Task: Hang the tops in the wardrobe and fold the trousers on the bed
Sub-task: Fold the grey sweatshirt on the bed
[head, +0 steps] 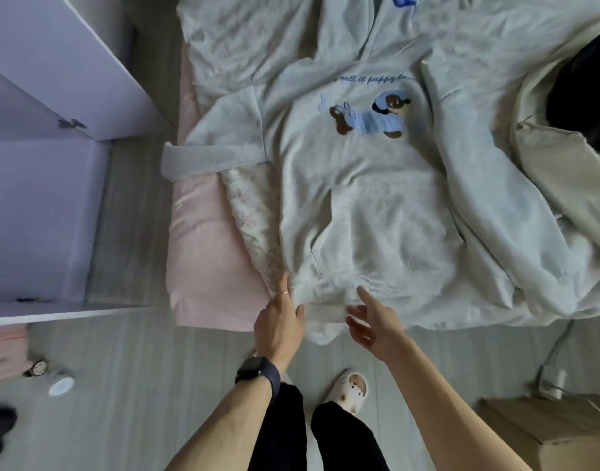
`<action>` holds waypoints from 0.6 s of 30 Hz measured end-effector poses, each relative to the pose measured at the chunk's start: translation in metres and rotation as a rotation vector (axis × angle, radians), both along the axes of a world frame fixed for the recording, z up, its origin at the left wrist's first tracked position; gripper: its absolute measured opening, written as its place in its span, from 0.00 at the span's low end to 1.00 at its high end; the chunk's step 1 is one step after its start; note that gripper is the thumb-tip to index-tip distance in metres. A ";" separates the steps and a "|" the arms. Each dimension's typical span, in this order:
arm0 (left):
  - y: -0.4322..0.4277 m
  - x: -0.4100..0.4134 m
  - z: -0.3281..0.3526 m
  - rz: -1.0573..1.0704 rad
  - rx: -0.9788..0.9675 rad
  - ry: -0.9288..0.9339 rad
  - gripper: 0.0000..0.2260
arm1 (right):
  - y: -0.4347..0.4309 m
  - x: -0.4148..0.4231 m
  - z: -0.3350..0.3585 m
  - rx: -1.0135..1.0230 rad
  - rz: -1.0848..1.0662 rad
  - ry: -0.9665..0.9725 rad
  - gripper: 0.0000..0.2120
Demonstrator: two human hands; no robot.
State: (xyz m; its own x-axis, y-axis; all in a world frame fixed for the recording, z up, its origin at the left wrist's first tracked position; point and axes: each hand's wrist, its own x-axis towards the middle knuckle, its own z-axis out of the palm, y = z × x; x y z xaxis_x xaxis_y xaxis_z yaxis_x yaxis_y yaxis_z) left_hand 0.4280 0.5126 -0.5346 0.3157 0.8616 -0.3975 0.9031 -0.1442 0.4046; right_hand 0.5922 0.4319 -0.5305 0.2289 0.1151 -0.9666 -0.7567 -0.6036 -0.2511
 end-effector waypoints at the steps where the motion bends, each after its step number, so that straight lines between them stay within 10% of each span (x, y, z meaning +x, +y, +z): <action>1: 0.001 -0.004 -0.002 -0.091 0.072 0.001 0.32 | 0.005 0.001 -0.004 0.016 -0.063 0.036 0.19; 11: -0.019 -0.065 -0.010 -0.319 0.328 0.003 0.17 | -0.040 -0.029 0.003 0.068 -0.201 -0.539 0.09; 18: -0.040 -0.080 -0.024 -0.161 0.011 0.108 0.15 | -0.084 -0.041 -0.028 -0.060 0.063 -0.261 0.06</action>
